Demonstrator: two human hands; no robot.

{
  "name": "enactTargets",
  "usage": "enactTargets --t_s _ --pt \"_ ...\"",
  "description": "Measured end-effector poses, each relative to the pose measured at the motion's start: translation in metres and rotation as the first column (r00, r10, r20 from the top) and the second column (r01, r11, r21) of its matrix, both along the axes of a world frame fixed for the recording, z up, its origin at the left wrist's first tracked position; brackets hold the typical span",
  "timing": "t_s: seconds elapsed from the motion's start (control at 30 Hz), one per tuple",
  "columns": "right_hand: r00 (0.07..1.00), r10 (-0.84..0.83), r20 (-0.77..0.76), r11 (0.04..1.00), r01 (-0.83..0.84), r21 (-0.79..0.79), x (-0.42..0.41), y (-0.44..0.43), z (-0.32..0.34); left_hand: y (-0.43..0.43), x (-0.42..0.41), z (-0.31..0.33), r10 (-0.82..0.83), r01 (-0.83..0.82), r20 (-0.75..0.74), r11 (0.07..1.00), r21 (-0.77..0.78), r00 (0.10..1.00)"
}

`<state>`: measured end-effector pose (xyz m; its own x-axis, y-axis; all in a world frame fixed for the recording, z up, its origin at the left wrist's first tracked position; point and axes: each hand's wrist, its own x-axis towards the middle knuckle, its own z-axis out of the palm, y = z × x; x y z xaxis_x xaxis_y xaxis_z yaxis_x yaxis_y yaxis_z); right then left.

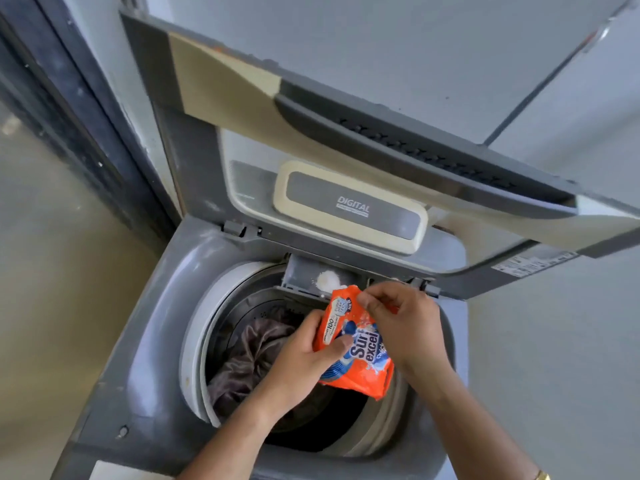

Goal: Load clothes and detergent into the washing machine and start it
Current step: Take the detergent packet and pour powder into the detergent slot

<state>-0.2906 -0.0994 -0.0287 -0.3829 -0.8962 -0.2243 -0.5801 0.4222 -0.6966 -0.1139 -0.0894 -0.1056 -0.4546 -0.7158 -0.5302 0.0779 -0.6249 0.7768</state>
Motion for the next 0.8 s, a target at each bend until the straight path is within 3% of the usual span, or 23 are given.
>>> enactTargets --t_s 0.13,0.33,0.57,0.7,0.8 --pt "0.995 0.016 0.100 0.983 0.003 -0.184 -0.016 0.042 0.024 0.010 -0.003 0.032 -0.065 0.084 0.101 0.977 -0.194 0.993" --pt "0.997 0.038 -0.066 0.871 -0.066 -0.488 -0.068 0.121 0.087 0.045 -0.042 0.110 -0.124 0.170 0.131 0.879 -0.446 0.984" --pt "0.966 -0.194 -0.170 0.756 0.037 -0.654 -0.175 0.265 0.184 0.137 -0.177 0.192 -0.359 0.329 0.041 0.797 -0.507 0.932" --pt "0.896 -0.367 -0.248 0.725 0.109 -0.681 -0.236 0.354 0.230 0.204 -0.269 0.226 -0.522 0.415 -0.035 0.716 -0.562 0.852" --pt "0.786 -0.547 -0.286 0.656 0.191 -0.730 -0.284 0.451 0.267 0.278 -0.352 0.258 -0.667 0.497 -0.053 0.602 -0.625 0.743"
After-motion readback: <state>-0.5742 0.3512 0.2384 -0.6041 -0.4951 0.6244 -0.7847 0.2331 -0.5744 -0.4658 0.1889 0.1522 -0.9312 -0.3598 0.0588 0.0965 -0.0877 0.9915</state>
